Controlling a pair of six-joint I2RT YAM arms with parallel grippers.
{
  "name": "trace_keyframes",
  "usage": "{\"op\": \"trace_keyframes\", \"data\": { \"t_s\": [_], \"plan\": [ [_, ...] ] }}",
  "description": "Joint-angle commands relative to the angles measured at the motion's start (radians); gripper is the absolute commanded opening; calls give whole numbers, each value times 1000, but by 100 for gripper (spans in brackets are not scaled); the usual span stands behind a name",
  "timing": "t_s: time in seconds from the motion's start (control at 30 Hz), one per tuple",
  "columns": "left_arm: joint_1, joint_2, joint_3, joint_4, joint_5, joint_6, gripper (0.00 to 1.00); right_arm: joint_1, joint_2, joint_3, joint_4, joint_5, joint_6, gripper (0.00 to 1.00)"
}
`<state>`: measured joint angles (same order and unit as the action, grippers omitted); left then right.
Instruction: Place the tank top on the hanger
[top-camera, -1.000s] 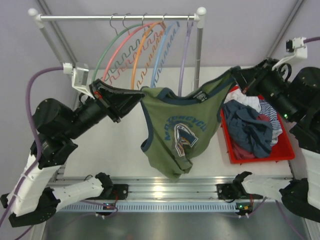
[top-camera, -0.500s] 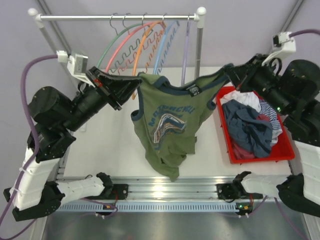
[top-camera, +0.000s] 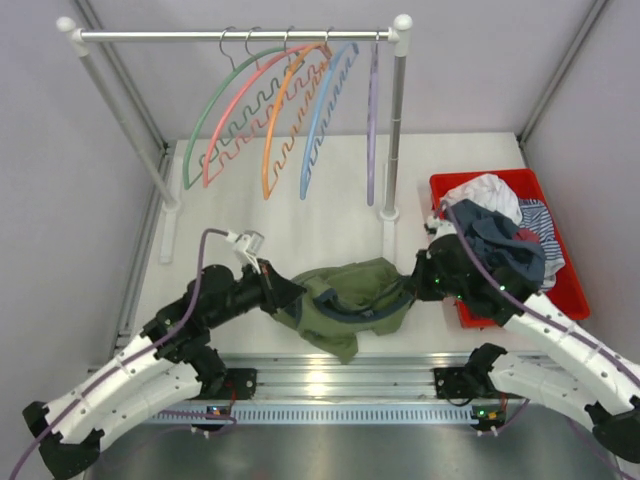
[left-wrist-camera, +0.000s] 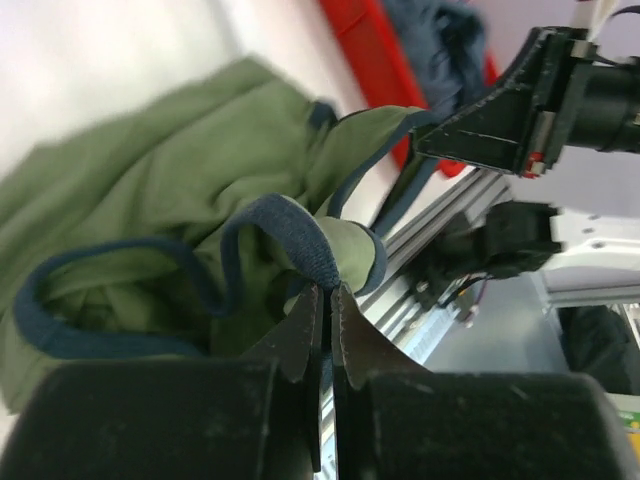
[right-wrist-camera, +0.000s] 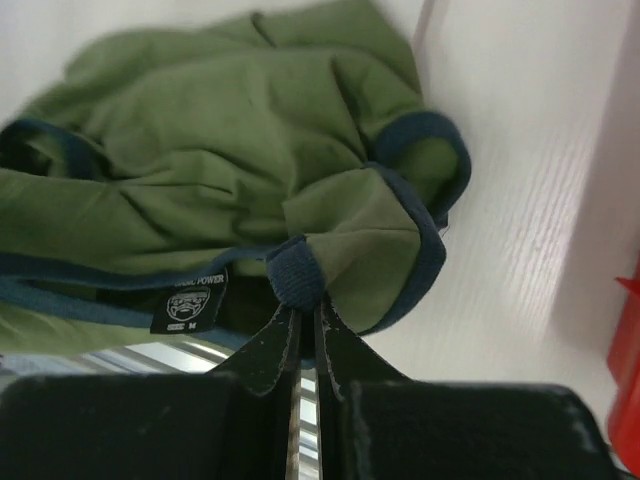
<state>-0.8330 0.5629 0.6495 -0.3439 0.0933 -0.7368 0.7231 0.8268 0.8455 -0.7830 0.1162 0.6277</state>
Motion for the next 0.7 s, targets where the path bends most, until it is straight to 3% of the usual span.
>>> {"op": "trace_keyframes", "data": {
  "t_s": [0.0, 0.17, 0.2, 0.4, 0.53, 0.67],
  "plan": [
    [2, -35, -140, 192, 3, -121, 0, 84, 32, -136, 178, 14, 101, 0],
    [2, -35, -290, 218, -92, -191, 2, 145, 147, -238, 312, 29, 138, 0],
    [2, -34, -300, 197, -163, -205, 3, 151, 162, -237, 315, 34, 138, 0],
    [3, -29, -338, 169, -233, -260, 19, 210, 216, -229, 334, 53, 150, 0],
    [3, -47, -292, 89, -265, -254, 43, 214, 225, -218, 297, 79, 158, 1],
    [3, -78, -202, -70, -309, -224, 56, 216, 224, -192, 248, 112, 156, 17]
  ]
}}
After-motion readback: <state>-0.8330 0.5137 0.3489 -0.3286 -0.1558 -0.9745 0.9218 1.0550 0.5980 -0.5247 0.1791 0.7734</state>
